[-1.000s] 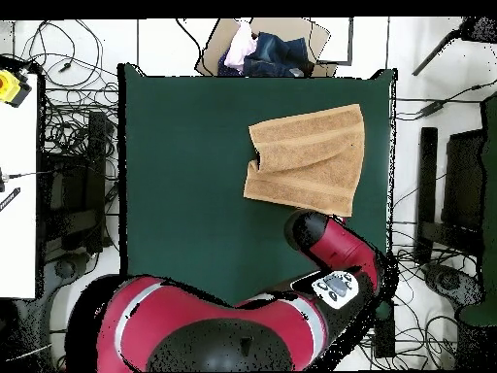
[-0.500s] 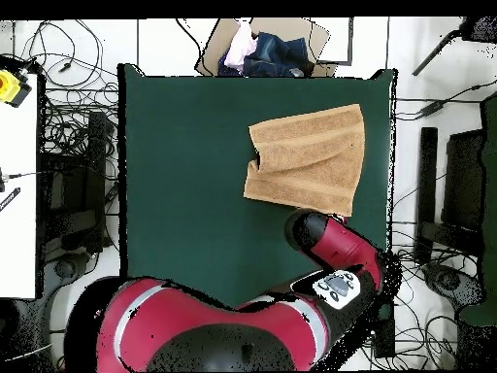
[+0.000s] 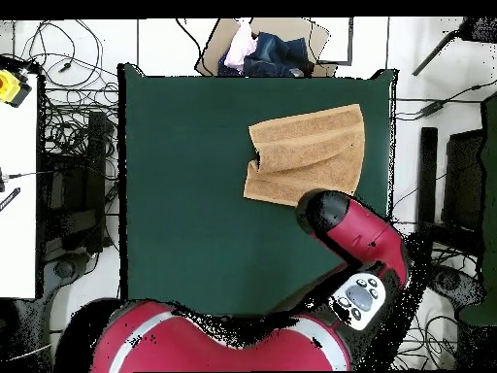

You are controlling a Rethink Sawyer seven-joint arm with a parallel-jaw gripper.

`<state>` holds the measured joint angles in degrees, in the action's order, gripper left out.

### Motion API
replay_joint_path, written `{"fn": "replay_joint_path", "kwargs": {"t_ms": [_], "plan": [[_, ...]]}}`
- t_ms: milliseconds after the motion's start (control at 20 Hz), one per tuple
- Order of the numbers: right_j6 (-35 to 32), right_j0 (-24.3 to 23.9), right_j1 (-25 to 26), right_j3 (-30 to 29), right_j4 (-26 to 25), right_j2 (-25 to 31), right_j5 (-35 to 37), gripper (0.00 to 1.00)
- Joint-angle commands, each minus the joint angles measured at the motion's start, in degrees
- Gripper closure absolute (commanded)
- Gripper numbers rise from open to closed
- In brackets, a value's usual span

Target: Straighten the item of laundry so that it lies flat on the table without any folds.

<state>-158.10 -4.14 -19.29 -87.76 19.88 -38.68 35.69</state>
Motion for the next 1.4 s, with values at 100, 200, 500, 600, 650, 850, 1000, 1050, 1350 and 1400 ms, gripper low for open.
{"fn": "replay_joint_path", "kwargs": {"t_ms": [100,200,500,600,650,850,1000,1050,1350,1400], "plan": [[-2.14,-1.51,-3.54,9.88,-0.56,3.83,10.31,0.00],[-2.66,-1.97,-3.19,10.41,-0.37,4.54,9.43,0.00],[-3.88,-3.43,-0.97,10.07,0.41,7.68,1.12,0.00],[-4.33,-3.61,-0.26,9.83,0.42,8.19,-1.50,0.00],[-4.55,-3.66,0.02,9.69,0.39,8.39,-2.61,0.00],[-5.10,-3.80,0.62,8.75,0.57,9.32,-5.94,0.00],[-5.20,-4.02,0.77,7.69,0.82,10.20,-7.64,0.00],[-5.01,-4.17,0.82,7.40,0.89,10.59,-7.43,0.00],[-4.94,-3.85,3.34,9.63,0.21,9.31,4.22,0.00],[-4.83,-3.75,3.83,10.19,-0.08,9.01,6.07,0.00]]}}
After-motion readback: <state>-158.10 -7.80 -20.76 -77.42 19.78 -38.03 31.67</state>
